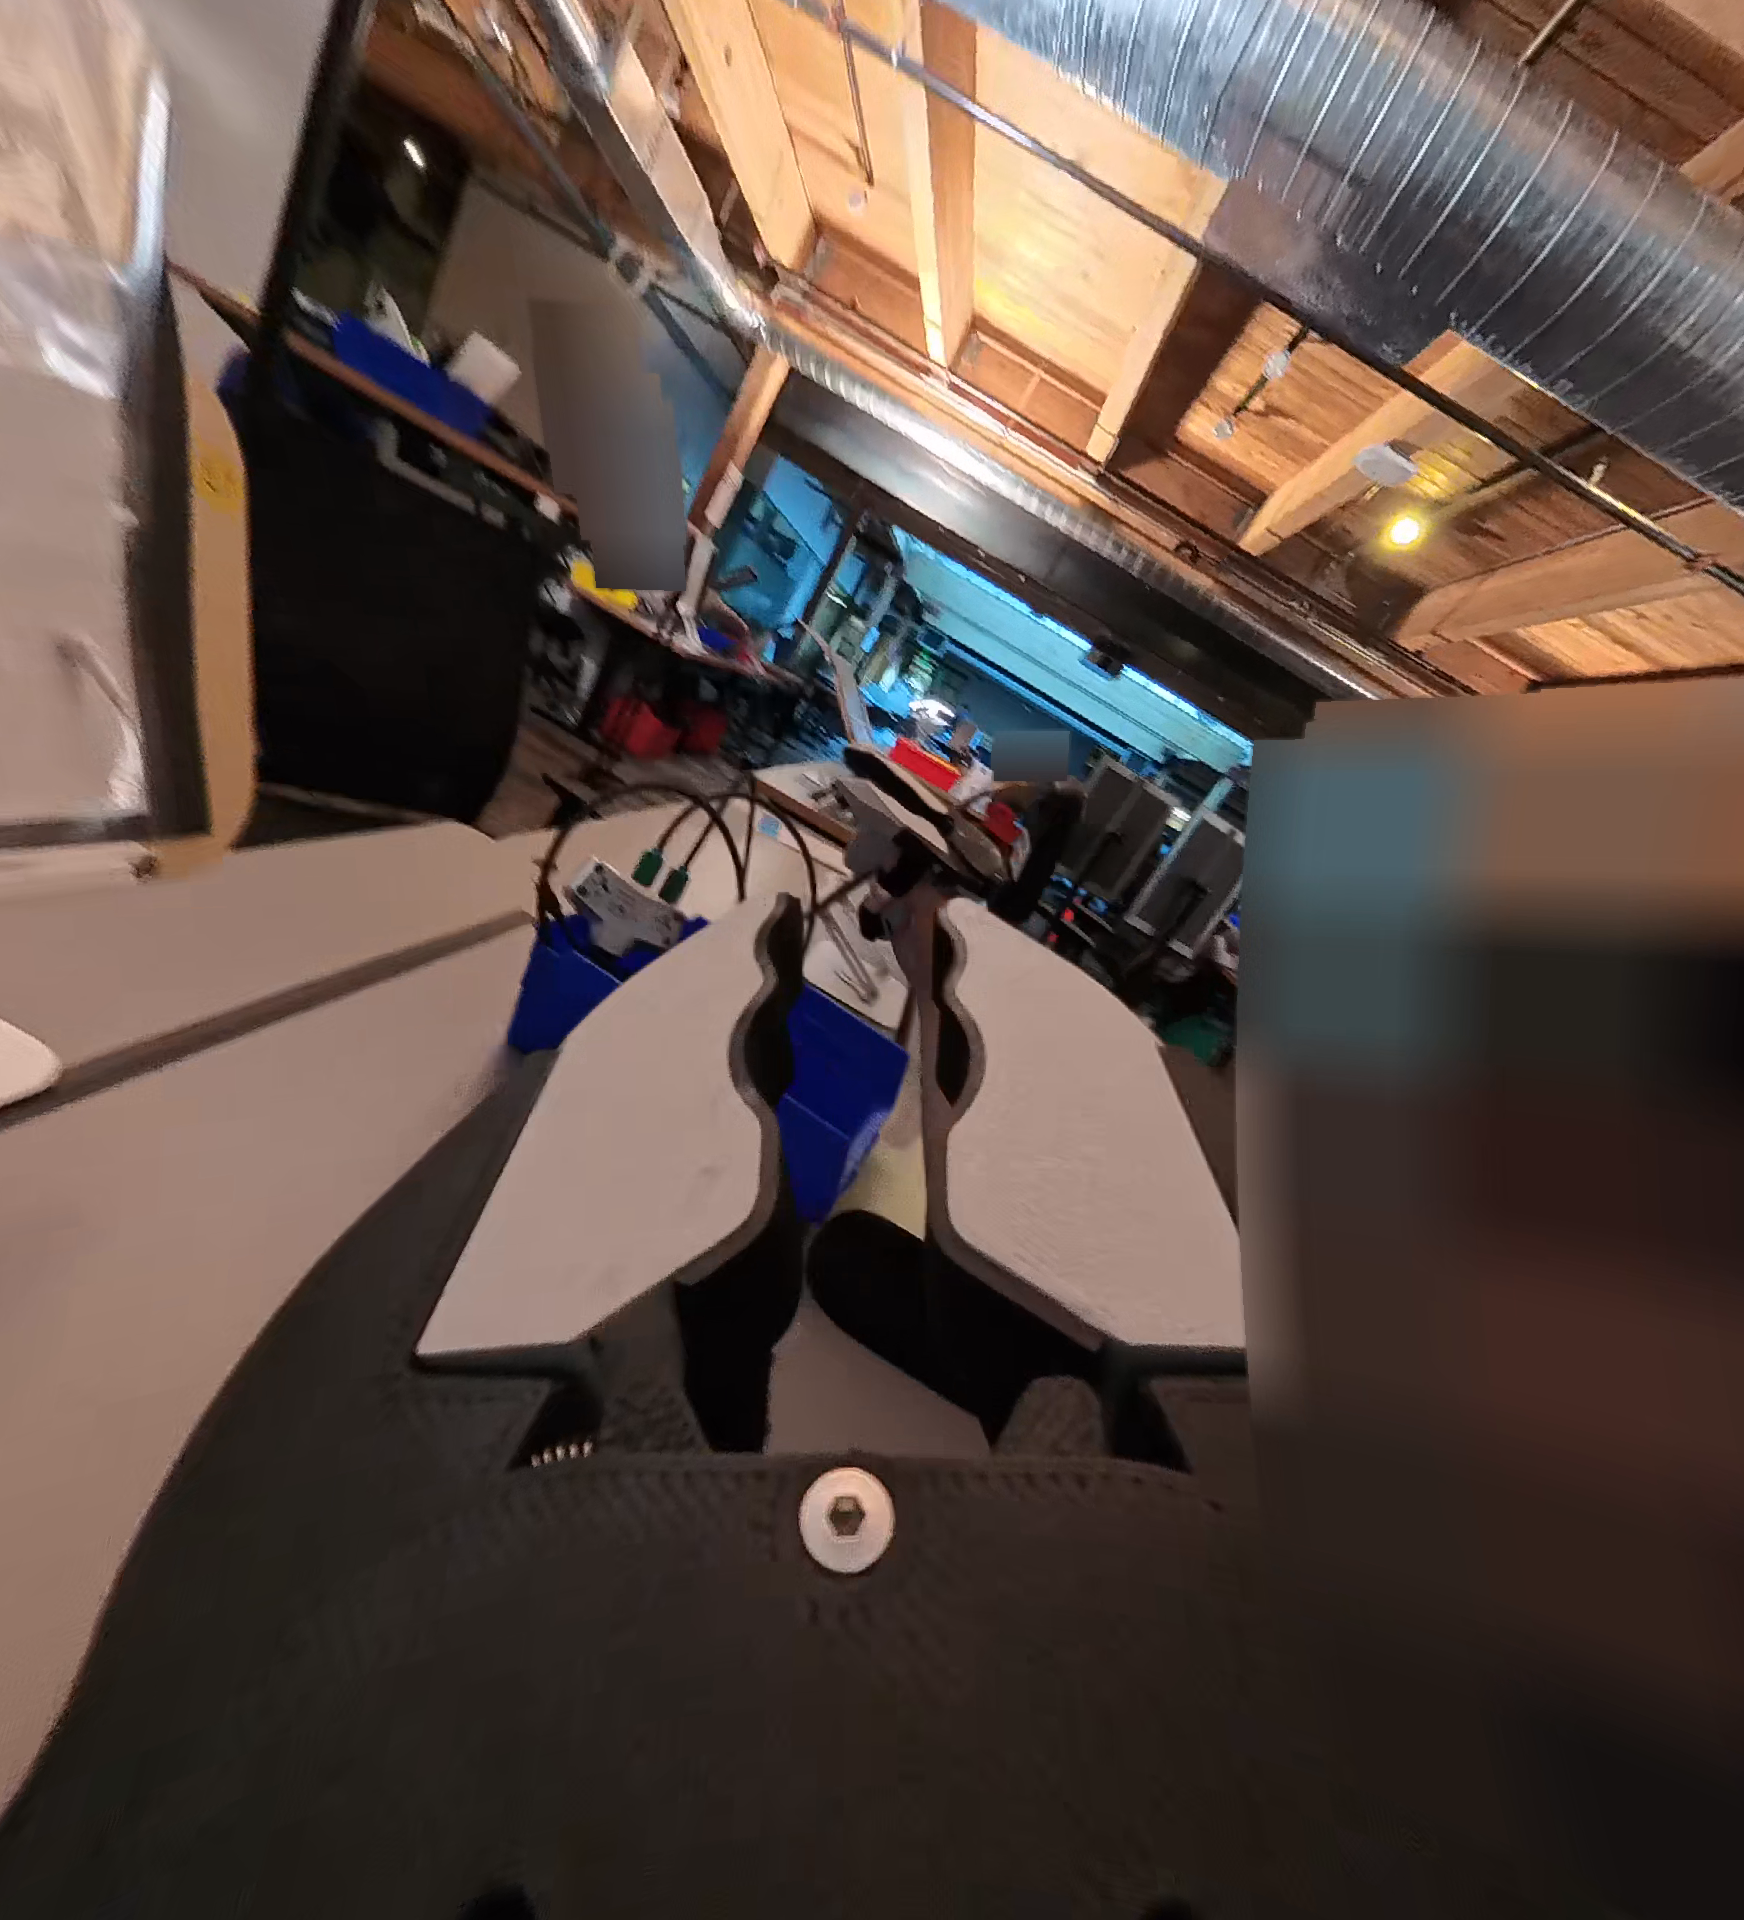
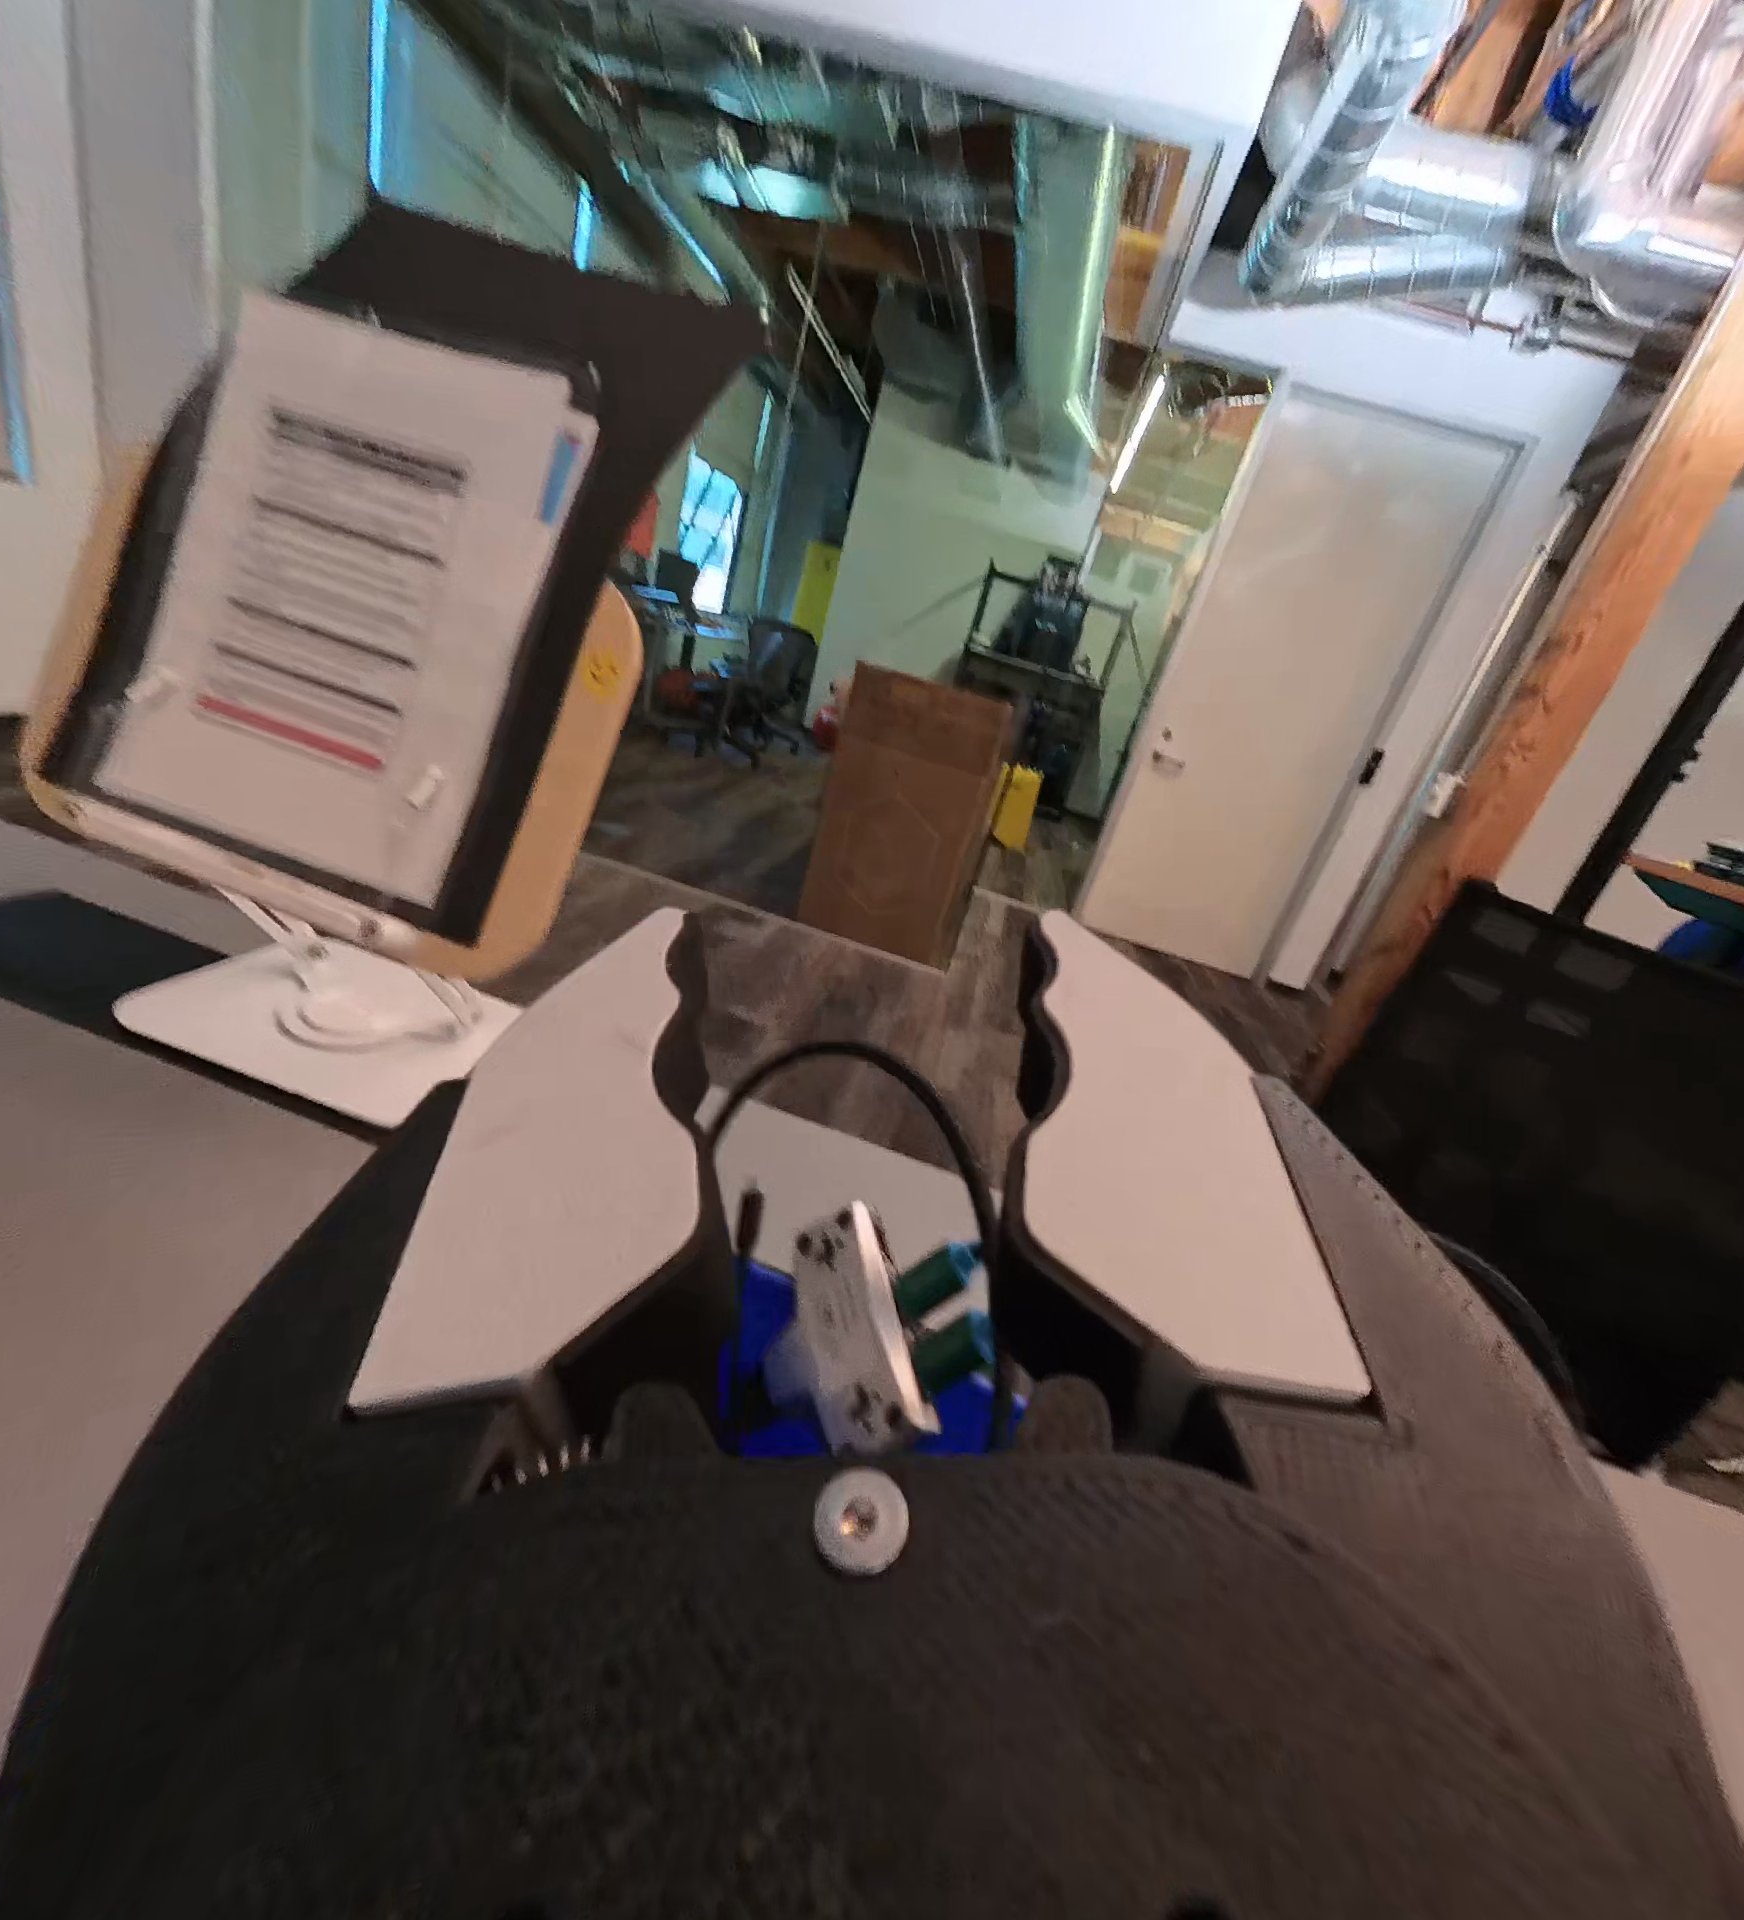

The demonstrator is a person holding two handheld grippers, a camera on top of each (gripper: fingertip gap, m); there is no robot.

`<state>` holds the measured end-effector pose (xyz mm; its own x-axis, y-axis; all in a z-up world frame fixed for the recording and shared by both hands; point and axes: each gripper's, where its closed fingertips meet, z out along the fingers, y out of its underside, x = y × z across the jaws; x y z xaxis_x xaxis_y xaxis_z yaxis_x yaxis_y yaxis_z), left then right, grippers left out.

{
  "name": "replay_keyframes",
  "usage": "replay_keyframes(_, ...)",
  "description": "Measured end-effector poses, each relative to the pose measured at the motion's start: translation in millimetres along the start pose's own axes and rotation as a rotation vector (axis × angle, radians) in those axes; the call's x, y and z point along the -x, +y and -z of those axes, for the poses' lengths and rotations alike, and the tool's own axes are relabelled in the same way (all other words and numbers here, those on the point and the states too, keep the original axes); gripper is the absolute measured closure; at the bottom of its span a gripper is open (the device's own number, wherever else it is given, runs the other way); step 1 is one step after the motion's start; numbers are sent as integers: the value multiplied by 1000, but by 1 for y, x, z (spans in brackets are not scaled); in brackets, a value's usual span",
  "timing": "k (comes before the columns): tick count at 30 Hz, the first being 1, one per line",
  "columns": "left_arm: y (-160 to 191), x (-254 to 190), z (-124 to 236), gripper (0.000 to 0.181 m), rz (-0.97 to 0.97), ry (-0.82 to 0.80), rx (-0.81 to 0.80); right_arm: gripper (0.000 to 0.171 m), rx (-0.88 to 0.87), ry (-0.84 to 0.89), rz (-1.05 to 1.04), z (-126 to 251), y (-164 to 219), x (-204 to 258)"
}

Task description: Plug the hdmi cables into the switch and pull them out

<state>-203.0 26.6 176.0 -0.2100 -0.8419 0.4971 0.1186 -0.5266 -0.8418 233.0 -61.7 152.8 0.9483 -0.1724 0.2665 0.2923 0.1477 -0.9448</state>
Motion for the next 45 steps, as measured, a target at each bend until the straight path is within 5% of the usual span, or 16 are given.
replay_keyframes(10, -17, -11, 43, 158, -164, -173, -35, 113, -158, -327, -131, -11, -63, 108)
replay_keyframes(15, -12, 6, 59, 156, -223, -342, 34, 111, -39, -255, 2, -12, -55, 107)
replay_keyframes(18, -12, 41, 101, 143, -243, -634, 83, 109, 188, -56, 99, 7, -25, 49)
replay_keyframes(21, -19, 83, 181, 119, -231, -1043, 76, 111, 455, 193, 70, 56, 24, -33)
replay_keyframes(27, 1, 122, 332, 101, -31, -1604, 57, 120, 879, 163, -372, 130, 150, -70)
replay_keyframes(31, 19, 148, 351, 96, 112, -1605, -7, 123, 1163, 84, -502, 139, 212, -45)
replay_keyframes(35, 41, 169, 366, 95, 185, -1697, 109, 138, 1368, 81, -532, 139, 248, -33)
replay_keyframes(39, 67, 188, 365, 101, 302, -1640, 186, 165, 1383, 66, -520, 141, 252, -33)
replay_keyframes(45, 93, 200, 358, 113, 429, -1536, 251, 164, 1380, -22, -481, 137, 252, -22)
